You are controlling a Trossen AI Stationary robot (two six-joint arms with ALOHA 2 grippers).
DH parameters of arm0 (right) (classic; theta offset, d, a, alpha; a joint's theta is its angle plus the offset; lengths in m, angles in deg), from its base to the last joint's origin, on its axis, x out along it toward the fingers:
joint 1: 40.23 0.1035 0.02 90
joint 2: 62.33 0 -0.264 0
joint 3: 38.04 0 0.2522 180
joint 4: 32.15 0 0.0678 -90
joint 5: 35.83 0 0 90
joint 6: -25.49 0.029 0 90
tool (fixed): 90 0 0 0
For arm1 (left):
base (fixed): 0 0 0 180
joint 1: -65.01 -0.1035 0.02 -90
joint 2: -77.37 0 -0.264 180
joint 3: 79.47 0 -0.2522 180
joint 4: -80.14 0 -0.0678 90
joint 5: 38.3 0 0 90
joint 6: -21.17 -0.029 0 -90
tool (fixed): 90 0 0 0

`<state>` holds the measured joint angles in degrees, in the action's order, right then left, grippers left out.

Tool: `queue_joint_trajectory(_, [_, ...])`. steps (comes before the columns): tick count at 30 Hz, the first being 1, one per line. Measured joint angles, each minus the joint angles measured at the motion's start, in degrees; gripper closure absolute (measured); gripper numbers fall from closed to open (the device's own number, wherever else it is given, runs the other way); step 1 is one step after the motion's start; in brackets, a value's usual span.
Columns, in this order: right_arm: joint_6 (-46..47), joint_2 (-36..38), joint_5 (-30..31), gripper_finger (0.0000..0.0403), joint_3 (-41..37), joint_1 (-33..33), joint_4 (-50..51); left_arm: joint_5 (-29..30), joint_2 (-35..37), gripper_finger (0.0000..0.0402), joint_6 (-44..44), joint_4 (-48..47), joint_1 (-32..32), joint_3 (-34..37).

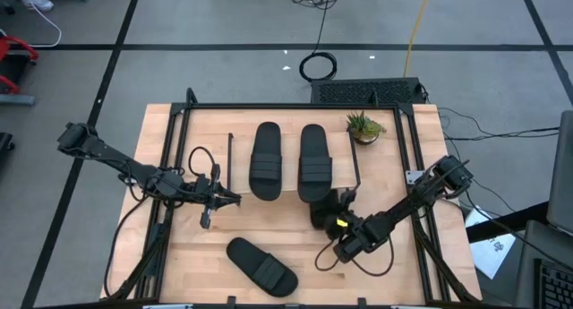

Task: Pick and place slides into the shelf
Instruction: Put the black slide under the shelf

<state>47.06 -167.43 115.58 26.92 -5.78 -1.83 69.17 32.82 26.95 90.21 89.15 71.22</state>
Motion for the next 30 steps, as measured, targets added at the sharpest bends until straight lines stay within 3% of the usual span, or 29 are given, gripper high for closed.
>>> queue_joint_trajectory(9, [3.9, 0.1, -5.3, 0.0388, -1.9, -1.2, -2.2, 0.0, 0.0, 0.0369, 0.0, 0.0, 0.0, 0.0])
queue_joint_trajectory(23, [1.7, 1.2, -7.9, 0.0212, -2.0, 0.9, -5.1, 0.0, 0.0, 0.0369, 0.0, 0.0, 0.0, 0.0])
queue_joint_trajectory(30, [1.0, 4.9, -8.5, 0.0183, -2.0, 3.0, -5.8, 0.0, 0.0, 0.0369, 0.0, -0.1, 0.0, 0.0])
